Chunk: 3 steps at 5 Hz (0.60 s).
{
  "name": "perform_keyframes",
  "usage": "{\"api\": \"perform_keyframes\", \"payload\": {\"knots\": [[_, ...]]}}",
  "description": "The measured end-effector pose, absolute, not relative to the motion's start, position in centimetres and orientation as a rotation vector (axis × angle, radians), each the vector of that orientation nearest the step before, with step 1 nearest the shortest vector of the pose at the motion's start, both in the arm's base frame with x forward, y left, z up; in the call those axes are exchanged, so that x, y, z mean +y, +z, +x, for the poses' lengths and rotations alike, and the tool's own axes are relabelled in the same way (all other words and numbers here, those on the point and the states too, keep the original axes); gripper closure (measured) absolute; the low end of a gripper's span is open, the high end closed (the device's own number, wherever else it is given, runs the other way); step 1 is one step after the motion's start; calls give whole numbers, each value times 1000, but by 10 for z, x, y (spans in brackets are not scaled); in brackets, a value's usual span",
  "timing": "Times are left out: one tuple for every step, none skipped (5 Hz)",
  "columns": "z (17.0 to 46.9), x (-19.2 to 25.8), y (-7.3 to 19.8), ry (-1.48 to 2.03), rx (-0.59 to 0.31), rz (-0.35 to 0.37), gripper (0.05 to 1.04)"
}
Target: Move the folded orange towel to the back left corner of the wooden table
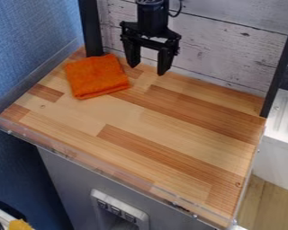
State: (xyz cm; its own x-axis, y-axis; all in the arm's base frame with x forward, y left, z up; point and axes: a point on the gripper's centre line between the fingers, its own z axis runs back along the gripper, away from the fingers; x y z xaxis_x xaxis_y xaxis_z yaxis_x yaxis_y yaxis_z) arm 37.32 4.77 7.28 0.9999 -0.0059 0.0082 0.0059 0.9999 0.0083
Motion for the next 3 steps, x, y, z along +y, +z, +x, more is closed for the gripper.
{"api": "perform_keyframes", "payload": {"knots": [[373, 34, 82, -3, -5, -1, 85], [377, 24, 90, -1, -9, -2, 85], [377, 22, 90, 9, -6, -4, 85]]}}
